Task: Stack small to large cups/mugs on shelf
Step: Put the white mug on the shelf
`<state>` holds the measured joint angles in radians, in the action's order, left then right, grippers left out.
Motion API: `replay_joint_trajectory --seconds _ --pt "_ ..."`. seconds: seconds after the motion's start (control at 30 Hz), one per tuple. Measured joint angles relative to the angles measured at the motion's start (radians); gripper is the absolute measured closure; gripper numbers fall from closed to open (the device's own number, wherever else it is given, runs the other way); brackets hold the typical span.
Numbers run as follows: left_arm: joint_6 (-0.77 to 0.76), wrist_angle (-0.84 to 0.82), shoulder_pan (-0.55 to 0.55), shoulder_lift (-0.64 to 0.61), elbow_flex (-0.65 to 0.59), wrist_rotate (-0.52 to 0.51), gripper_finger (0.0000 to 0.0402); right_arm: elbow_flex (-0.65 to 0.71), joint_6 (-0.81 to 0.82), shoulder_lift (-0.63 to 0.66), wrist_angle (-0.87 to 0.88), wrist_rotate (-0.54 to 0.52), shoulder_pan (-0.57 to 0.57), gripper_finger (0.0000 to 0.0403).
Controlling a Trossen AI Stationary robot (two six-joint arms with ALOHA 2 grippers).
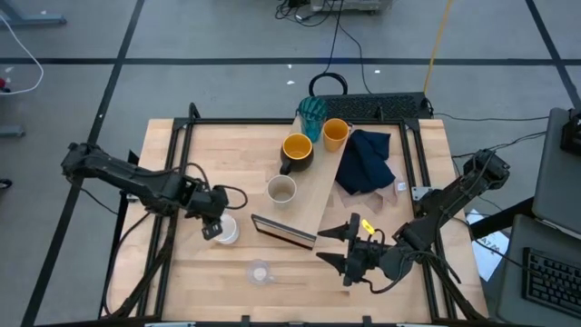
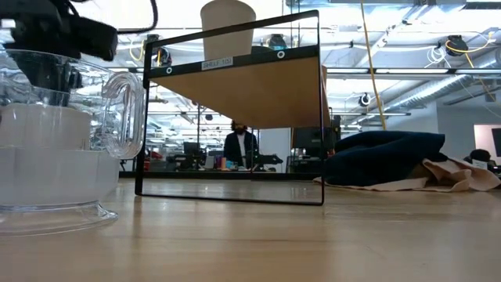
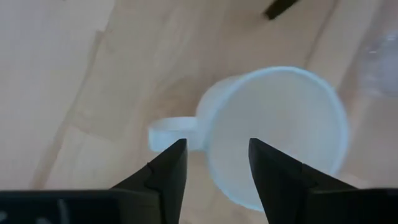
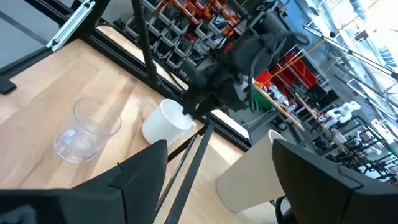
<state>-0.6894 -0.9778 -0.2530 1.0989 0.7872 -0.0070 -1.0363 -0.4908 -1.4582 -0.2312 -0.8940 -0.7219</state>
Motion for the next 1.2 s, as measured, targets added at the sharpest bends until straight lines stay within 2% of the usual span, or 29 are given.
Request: replay_joint_trajectory --seconds 0.3,0.47,1.07,1.2 --pt "0.082 0.004 0.065 0.104 0.0 0.007 0.0248 0.0 0.005 0.0 0.002 0.0 0.0 0.0124" --pt "0.09 0.011 0.073 0.14 0.0 0.057 0.025 0.0 0.005 0.0 0.002 0.0 0.0 0.0124" --pt "0.059 0.007 0.074 0.143 0.01 0.104 0.025 0.0 -0.019 0.0 0.001 -0.003 -0.021 0.0124" --pt "0.073 -0.006 0.074 0.143 0.049 0.088 0.025 0.0 -0.019 0.0 0.001 -0.06 -0.024 0.0124"
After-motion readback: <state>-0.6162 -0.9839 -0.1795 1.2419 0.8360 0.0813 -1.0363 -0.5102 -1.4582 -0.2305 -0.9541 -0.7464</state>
